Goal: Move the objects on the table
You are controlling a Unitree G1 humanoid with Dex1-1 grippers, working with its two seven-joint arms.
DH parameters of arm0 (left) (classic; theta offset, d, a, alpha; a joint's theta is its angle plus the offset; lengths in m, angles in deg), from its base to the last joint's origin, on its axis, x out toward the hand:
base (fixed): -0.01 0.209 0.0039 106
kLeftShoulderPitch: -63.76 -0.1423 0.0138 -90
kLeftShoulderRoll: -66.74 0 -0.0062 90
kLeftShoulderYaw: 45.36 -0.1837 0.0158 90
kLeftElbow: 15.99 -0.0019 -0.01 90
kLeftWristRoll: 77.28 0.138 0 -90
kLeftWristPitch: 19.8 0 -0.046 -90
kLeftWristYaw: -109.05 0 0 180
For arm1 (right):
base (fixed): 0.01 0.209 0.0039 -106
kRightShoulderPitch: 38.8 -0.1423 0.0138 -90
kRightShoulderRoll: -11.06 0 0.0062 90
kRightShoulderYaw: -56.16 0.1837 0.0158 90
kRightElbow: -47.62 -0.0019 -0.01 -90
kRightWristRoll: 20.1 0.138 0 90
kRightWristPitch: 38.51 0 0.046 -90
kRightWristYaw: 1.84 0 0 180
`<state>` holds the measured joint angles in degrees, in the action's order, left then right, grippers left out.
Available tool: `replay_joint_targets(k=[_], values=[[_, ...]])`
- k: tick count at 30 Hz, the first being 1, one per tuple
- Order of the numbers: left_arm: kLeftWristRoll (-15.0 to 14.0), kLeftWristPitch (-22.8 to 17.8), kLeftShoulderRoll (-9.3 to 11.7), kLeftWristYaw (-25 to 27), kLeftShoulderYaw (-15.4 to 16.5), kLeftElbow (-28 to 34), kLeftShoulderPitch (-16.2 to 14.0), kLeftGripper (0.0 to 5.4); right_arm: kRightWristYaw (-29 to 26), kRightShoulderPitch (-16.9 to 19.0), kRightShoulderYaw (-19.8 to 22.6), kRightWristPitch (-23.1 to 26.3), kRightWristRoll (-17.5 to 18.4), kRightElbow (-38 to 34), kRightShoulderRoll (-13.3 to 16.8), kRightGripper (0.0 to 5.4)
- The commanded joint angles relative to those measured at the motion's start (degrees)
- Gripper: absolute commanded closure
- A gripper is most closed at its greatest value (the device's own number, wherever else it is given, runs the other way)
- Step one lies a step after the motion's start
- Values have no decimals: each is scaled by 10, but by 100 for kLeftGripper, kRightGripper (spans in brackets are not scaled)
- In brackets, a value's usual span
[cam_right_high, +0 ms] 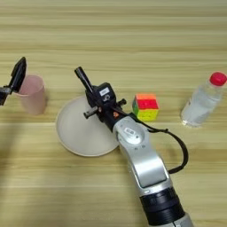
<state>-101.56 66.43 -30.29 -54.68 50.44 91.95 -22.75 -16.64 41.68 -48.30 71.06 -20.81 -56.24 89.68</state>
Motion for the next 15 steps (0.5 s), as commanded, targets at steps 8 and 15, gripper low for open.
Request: replay_joint_targets(k=[8,15], values=[[-48,-71,-18,34,-47,8,13,0,-9,13,-15,-26,5,-40,-1,447],[-65,-106,-27,53,-78,-2,29,0,-9,15,-26,-26,5,-55,-4,447]])
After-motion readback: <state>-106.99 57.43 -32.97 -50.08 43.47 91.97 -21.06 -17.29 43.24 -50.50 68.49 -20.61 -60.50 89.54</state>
